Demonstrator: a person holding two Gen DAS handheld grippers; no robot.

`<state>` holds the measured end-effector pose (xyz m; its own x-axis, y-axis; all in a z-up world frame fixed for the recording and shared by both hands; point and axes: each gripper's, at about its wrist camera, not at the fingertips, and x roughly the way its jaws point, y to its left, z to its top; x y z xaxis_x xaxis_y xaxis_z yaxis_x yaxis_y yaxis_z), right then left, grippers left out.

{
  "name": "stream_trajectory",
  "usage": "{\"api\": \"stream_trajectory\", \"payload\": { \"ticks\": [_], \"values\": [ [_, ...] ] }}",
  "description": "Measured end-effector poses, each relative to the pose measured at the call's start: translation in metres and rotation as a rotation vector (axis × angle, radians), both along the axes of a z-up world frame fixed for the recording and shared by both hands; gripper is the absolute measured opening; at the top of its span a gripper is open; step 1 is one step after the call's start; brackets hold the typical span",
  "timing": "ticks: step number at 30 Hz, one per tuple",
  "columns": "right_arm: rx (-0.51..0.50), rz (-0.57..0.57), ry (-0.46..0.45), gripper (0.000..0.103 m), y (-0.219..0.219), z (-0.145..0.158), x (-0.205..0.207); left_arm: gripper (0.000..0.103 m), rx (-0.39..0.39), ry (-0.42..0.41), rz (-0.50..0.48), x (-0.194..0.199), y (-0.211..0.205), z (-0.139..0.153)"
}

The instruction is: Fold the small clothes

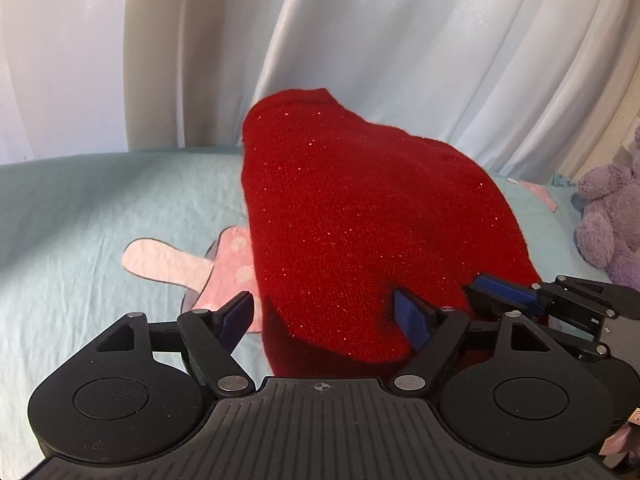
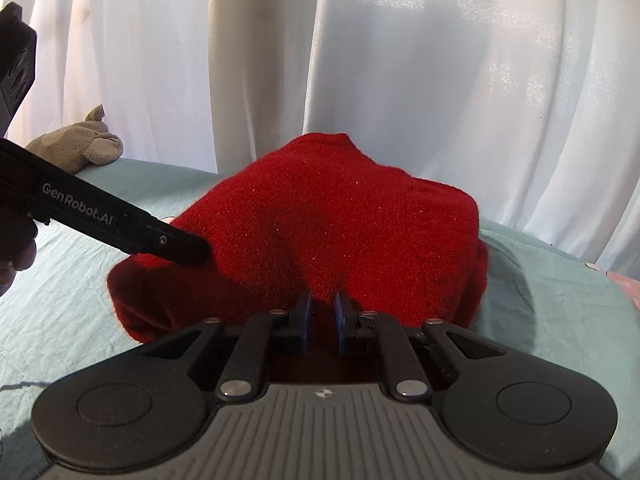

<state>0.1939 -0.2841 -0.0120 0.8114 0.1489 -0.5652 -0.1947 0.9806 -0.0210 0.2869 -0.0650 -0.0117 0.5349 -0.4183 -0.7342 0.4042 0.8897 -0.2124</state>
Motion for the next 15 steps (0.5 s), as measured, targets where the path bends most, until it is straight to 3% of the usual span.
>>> {"api": "stream_trajectory", "payload": {
  "ticks": [5, 8, 11, 15],
  "values": [
    [0.018, -0.023, 0.034, 0.010, 0.006, 0.014, 0.005, 0.082, 0.005, -0.006, 0.010, 0.002, 0.006, 0.008],
    [0.053, -0.040, 0.029, 0.010, 0.006, 0.031, 0.012, 0.075, 0.008, -0.020, 0.019, 0.001, 0.008, 0.023],
    [0.059, -0.069, 0.002, 0.010, 0.006, 0.042, 0.019, 0.076, 0.010, -0.079, 0.023, 0.002, 0.009, 0.038],
    [0.035, -0.110, 0.008, 0.011, 0.009, 0.048, 0.040, 0.077, 0.073, -0.142, 0.063, 0.022, -0.002, 0.044]
  ]
}}
